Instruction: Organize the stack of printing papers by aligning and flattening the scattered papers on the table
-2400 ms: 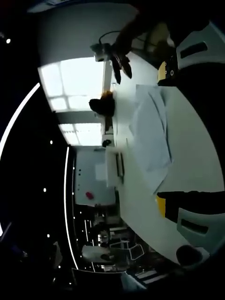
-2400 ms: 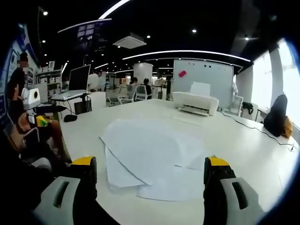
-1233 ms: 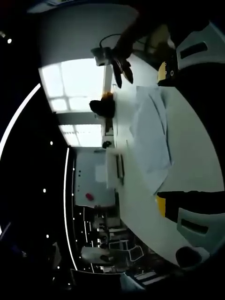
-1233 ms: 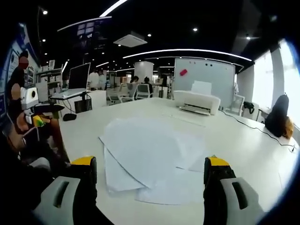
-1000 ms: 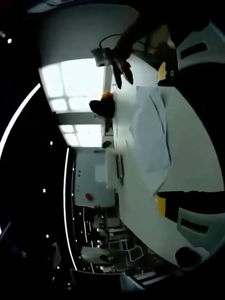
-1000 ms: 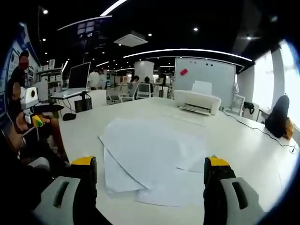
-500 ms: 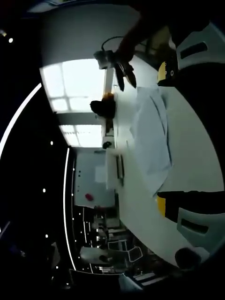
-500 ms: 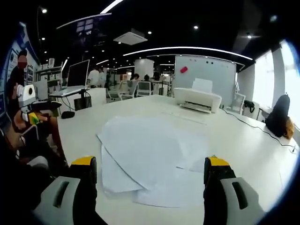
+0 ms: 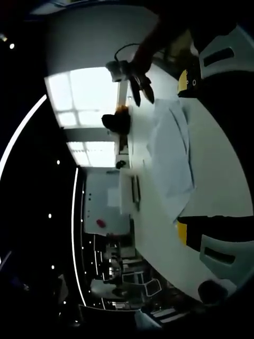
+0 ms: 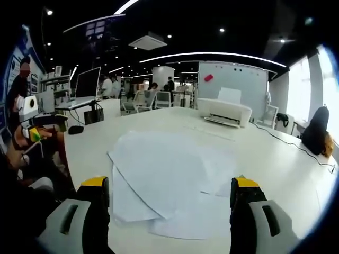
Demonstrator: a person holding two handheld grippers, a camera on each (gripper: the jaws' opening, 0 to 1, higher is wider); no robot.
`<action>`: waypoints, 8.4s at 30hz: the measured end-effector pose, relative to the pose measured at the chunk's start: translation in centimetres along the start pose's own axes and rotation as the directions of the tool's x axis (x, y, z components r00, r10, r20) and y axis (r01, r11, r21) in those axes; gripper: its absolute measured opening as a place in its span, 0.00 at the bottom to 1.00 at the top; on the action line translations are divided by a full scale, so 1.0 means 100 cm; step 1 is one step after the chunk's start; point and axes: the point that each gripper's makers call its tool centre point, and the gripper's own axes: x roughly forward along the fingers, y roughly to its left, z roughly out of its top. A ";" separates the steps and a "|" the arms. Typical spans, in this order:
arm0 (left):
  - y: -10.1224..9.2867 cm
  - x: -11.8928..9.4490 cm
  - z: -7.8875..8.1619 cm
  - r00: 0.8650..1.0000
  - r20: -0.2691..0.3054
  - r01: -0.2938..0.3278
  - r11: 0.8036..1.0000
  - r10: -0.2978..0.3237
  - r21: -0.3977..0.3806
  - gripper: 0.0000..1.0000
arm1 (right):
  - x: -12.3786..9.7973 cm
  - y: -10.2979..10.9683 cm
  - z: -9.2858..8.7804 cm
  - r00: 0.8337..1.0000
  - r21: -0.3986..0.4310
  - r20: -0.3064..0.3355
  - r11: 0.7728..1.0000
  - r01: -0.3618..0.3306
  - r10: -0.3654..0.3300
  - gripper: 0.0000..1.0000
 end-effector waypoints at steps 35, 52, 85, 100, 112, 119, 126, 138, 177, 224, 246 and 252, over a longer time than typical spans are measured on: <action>0.000 -0.004 0.003 1.000 -0.005 0.001 1.000 -0.001 0.014 0.94 | 0.029 -0.006 -0.003 0.999 0.001 -0.034 1.000 0.002 -0.002 0.90; -0.001 -0.008 0.005 1.000 0.007 0.026 0.999 -0.026 0.028 0.94 | 0.049 -0.009 -0.001 0.999 -0.018 -0.049 1.000 0.004 -0.005 0.90; 0.005 -0.009 0.003 0.999 0.035 0.032 0.999 -0.032 0.010 0.94 | 0.078 -0.037 -0.005 0.995 0.012 -0.087 0.999 0.041 -0.040 0.90; 0.012 -0.012 0.006 0.999 0.039 0.017 1.000 -0.018 0.015 0.93 | 0.108 -0.055 -0.019 0.993 0.038 -0.114 0.998 0.041 -0.036 0.90; 0.017 -0.011 0.006 0.999 0.037 -0.009 1.000 0.008 0.016 0.94 | 0.126 -0.058 -0.021 0.992 0.048 -0.128 0.999 0.019 -0.012 0.90; 0.018 -0.013 0.008 0.999 0.044 -0.011 1.000 0.011 0.017 0.95 | 0.134 -0.059 -0.021 0.990 0.044 -0.139 0.999 0.015 -0.009 0.90; 0.019 -0.014 0.010 0.998 0.063 0.005 1.000 -0.003 -0.028 0.97 | 0.139 -0.055 -0.031 0.985 0.058 -0.175 0.998 0.012 -0.001 0.90; 0.022 -0.013 0.004 0.999 0.040 -0.001 1.000 0.001 -0.013 0.97 | 0.146 -0.053 -0.025 0.986 0.058 -0.168 0.998 0.005 0.005 0.90; 0.022 -0.017 0.009 0.997 0.074 -0.006 1.000 0.007 -0.010 0.97 | 0.166 -0.048 -0.046 0.981 0.060 -0.191 0.998 -0.009 0.021 0.89; 0.017 -0.017 0.013 0.995 0.096 0.012 1.000 -0.010 -0.012 0.96 | 0.163 -0.063 -0.047 0.993 0.041 -0.106 0.998 -0.040 0.044 0.85; 0.018 -0.017 0.013 0.995 0.096 0.010 1.000 -0.009 -0.006 0.96 | 0.166 -0.062 -0.046 0.998 0.049 -0.069 0.999 -0.013 0.017 0.86; 0.018 -0.017 0.012 0.995 0.097 0.011 1.000 -0.010 -0.007 0.96 | 0.166 -0.064 -0.046 0.998 0.053 -0.057 0.999 -0.003 0.006 0.90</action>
